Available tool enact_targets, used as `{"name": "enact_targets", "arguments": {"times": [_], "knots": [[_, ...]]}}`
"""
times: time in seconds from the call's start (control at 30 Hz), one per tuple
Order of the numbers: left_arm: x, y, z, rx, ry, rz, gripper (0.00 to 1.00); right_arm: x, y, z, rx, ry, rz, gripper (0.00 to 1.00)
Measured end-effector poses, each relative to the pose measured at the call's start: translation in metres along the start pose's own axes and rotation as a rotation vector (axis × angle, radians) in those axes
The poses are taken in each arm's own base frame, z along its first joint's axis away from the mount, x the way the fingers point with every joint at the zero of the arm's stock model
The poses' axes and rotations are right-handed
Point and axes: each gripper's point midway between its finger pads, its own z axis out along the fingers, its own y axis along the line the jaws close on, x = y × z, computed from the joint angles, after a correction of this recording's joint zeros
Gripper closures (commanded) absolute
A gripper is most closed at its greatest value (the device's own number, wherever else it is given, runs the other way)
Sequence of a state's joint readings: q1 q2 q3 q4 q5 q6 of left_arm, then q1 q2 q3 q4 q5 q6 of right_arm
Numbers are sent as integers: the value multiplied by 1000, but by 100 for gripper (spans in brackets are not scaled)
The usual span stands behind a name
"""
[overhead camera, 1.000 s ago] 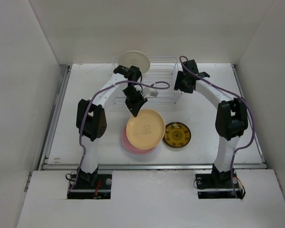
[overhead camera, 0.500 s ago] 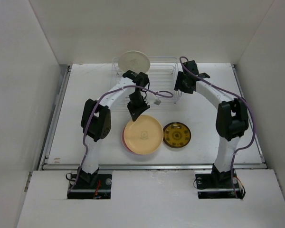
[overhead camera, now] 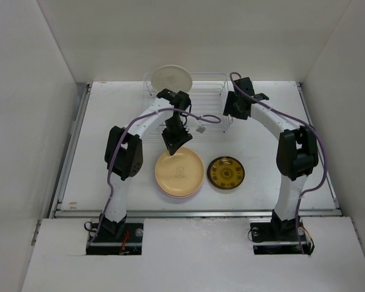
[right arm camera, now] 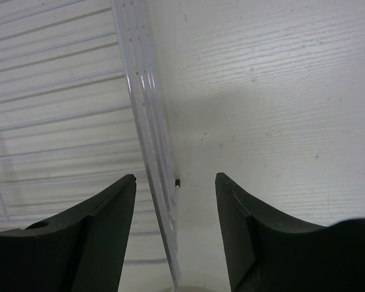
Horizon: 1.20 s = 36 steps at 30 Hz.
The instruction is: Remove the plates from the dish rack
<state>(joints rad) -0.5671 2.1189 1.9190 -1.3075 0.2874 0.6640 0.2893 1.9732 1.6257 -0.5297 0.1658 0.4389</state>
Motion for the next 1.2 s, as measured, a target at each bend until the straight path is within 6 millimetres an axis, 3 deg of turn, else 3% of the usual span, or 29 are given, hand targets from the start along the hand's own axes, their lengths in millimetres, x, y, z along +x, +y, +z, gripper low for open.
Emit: {"name": "enact_targets", "arguments": {"times": [0.17,0.27,0.4,0.47,0.53,0.63,0.73,0.8,0.93,1.13,1.2], "knots": [[-24,11,-31,-71,-104,21,51,0,0,0,-1,0,-2,38],[-33,17,-41,-103,-144,45,51,0,0,0,-1,0,-7,36],[-25,17,-33,-85,-107,40,58,-1,0,0,-2,-2,-17,36],[-26,20,-37,-76,-120,2,56,-1,0,-1,-3,-2,-19,36],[-38,33,-54,-93,-198,-47,51,-1,1,-1,-9,1,-20,36],[-47,70,-92,-180,-363,-160,43,-3,5,-1,-24,1,-23,36],[-41,118,-128,-338,-516,-259,36,-10,10,0,-40,-11,-25,36],[-33,152,-150,-469,-609,-310,22,-10,11,1,-44,-10,-29,36],[-42,208,-187,-656,-836,-310,9,-6,10,7,-39,4,-37,36],[-85,291,-226,-750,-1069,-240,8,0,8,14,-30,22,-44,36],[-92,307,-221,-754,-1100,-233,7,-1,8,15,-25,18,-45,36]]}}
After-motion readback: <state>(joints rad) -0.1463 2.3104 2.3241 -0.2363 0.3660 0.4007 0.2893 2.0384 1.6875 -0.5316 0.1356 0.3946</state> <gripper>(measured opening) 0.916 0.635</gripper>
